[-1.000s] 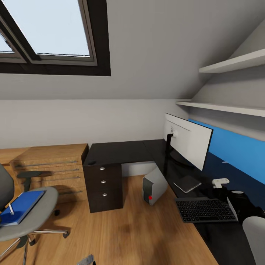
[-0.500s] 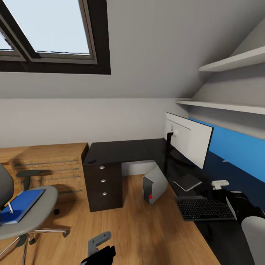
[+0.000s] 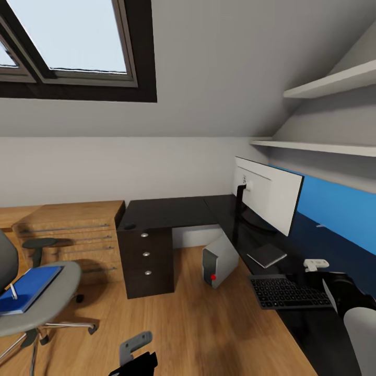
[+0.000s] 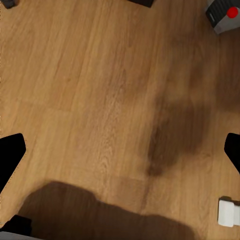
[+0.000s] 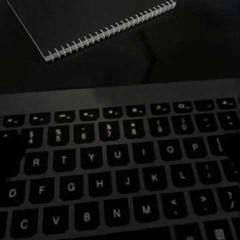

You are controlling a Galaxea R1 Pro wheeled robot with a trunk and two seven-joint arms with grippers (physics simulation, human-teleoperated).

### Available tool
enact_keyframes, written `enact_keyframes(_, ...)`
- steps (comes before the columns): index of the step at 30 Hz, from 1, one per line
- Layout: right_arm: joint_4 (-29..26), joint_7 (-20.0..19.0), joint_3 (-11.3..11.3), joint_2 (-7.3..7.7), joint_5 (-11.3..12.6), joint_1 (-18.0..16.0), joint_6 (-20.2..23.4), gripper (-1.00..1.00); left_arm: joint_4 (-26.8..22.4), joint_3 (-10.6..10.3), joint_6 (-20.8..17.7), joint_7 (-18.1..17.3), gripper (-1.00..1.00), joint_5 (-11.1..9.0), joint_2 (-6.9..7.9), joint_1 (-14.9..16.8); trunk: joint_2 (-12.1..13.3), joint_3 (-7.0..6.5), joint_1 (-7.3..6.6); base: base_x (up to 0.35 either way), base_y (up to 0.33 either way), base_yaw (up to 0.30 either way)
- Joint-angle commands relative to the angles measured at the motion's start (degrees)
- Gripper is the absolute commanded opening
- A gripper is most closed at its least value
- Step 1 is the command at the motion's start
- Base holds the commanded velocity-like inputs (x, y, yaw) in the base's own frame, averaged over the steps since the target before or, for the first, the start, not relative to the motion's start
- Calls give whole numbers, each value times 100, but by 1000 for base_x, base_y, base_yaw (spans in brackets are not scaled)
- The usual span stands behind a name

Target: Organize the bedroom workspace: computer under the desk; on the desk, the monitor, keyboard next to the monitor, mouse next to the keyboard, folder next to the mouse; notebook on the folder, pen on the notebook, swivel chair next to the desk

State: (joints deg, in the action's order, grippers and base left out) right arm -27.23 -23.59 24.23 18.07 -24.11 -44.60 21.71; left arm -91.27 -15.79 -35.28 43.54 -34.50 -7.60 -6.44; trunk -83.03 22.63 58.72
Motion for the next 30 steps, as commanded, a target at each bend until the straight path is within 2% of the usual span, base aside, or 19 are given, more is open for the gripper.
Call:
enact_keyframes(1,-10,-32,56,-5,-57,-5,17,100,-8,-3,-3,49,100,-50,3,2,-45,24,23,0,0,0)
enact_keyframes(30,-10,56,86,-42,-50,-5,-62,100,178,-22,72,50,100,-45,13,2,-1208,545,660,0,0,0)
